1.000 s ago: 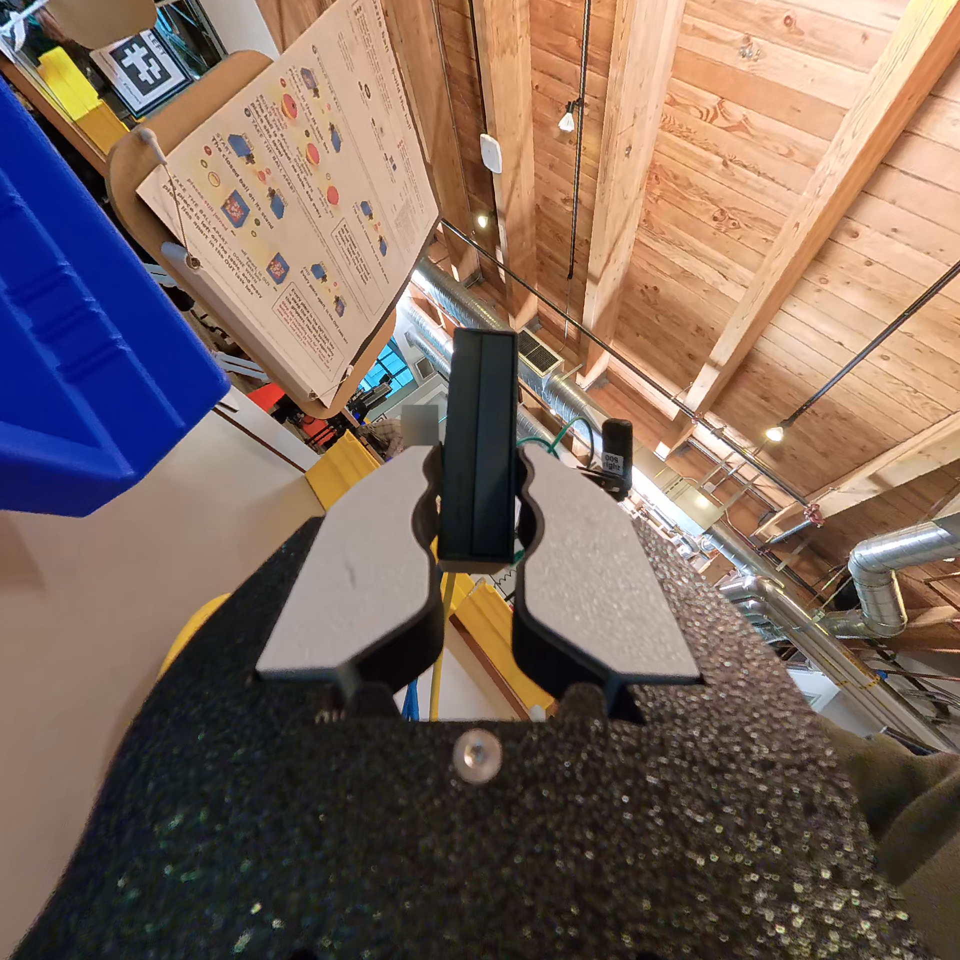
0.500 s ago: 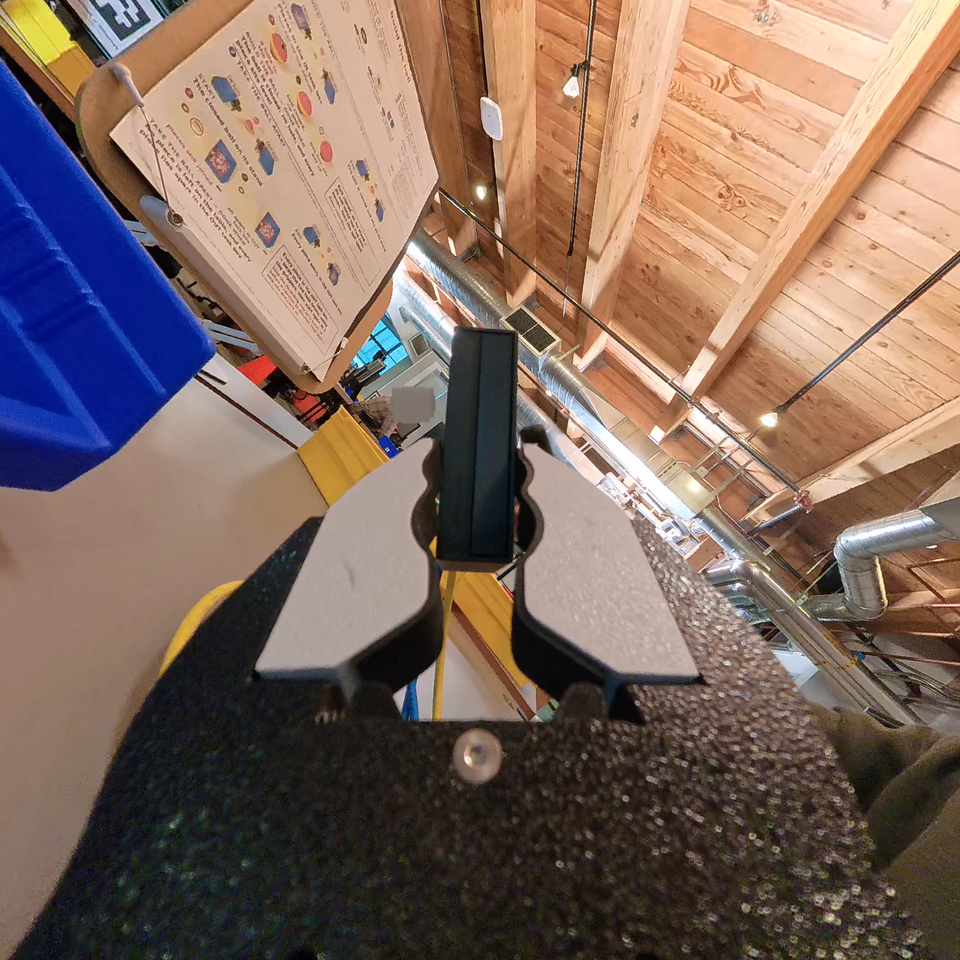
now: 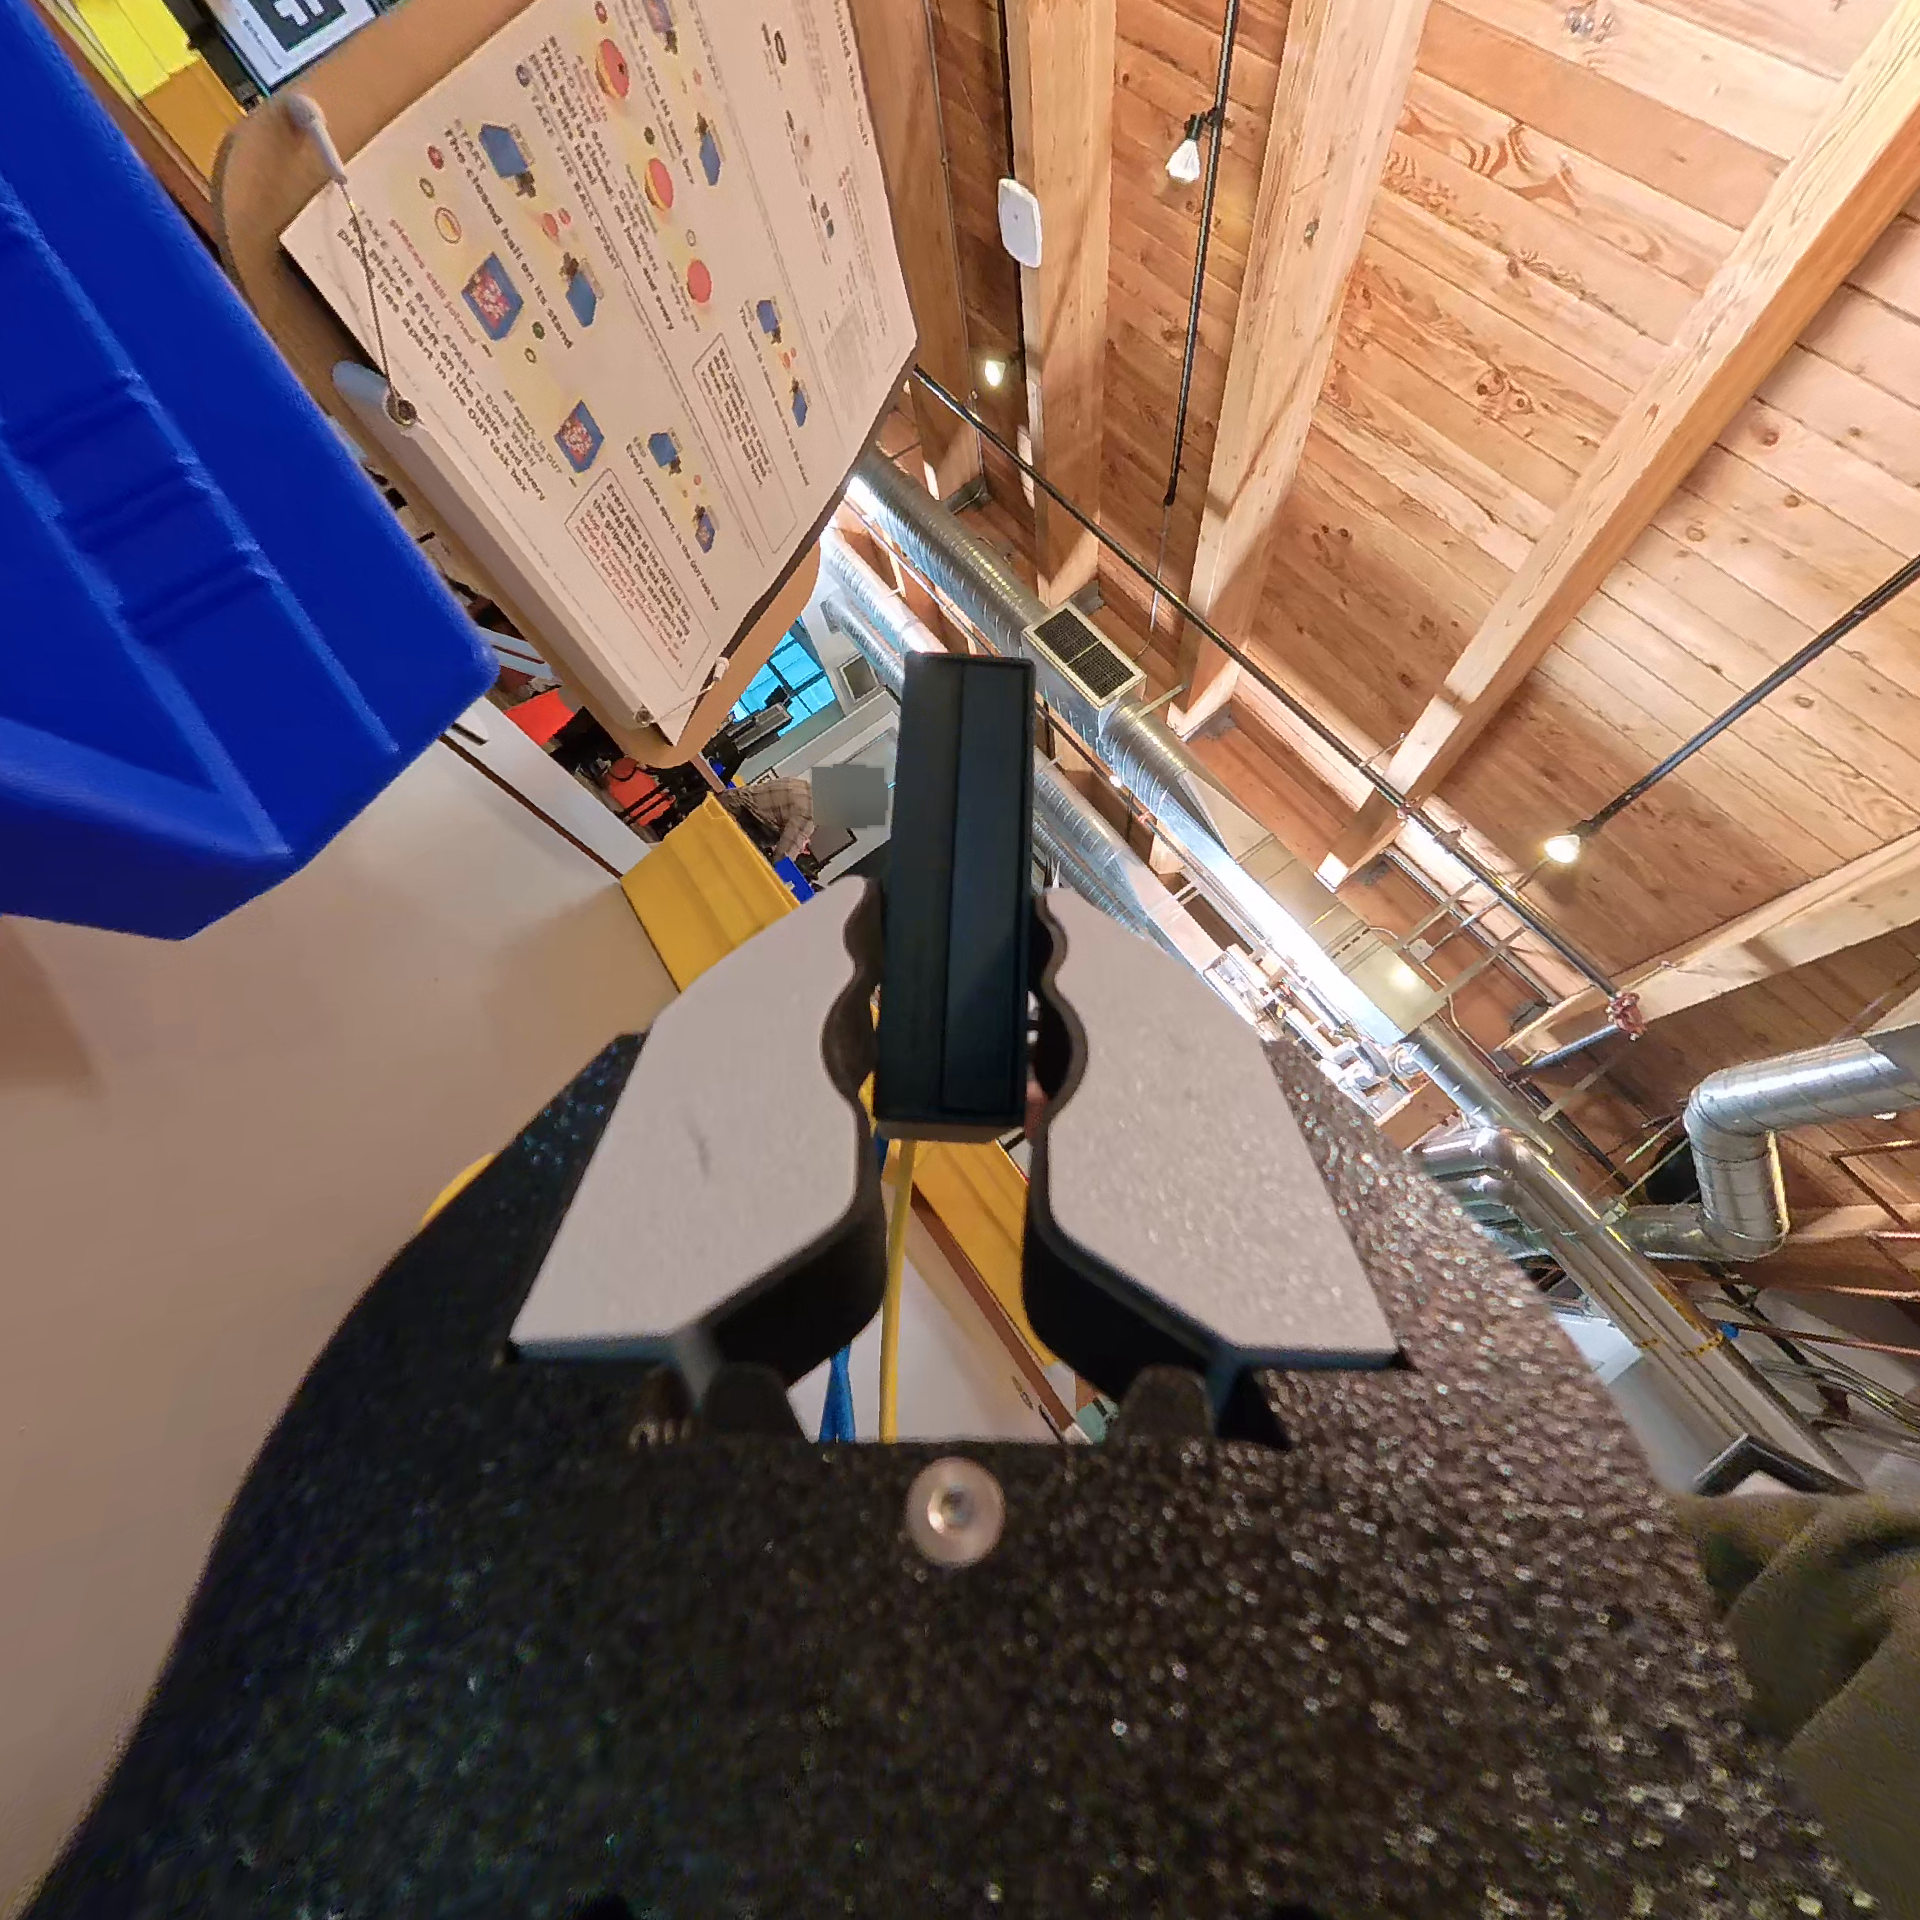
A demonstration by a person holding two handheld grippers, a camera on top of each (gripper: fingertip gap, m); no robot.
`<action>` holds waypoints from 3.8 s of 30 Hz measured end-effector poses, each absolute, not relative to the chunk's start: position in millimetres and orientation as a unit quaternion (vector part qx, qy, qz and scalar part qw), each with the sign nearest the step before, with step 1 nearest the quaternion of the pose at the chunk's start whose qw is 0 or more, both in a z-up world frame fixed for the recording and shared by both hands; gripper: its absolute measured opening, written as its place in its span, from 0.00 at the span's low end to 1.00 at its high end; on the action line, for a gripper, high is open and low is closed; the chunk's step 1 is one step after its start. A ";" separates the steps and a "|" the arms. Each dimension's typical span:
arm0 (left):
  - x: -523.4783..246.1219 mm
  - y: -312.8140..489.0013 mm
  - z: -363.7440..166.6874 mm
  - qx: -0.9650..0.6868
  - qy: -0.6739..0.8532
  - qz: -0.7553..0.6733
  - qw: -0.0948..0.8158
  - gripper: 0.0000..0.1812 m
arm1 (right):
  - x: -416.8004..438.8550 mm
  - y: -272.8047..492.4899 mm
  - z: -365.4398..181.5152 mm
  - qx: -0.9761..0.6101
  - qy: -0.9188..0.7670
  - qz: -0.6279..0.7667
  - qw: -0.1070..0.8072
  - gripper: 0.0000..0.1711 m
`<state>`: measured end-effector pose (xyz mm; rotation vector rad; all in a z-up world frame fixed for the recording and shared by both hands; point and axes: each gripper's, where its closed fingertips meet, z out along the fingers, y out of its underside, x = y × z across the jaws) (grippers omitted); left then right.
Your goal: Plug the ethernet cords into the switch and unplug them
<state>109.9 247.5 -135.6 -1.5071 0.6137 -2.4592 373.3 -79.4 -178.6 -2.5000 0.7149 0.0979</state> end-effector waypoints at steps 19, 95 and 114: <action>126.0 228.3 -165.7 -0.569 0.118 -0.813 0.018 0.14 | 139.5 186.6 -189.0 -0.582 0.379 0.350 0.629 0.22; 134.9 186.2 -167.7 -0.543 0.211 -0.812 -0.039 0.15 | 146.7 164.5 -171.6 -0.490 0.365 0.337 0.716 0.08; 136.9 187.3 -170.3 -0.551 0.207 -0.808 -0.007 0.14 | 149.4 167.7 -174.7 -0.471 0.382 0.339 0.719 0.08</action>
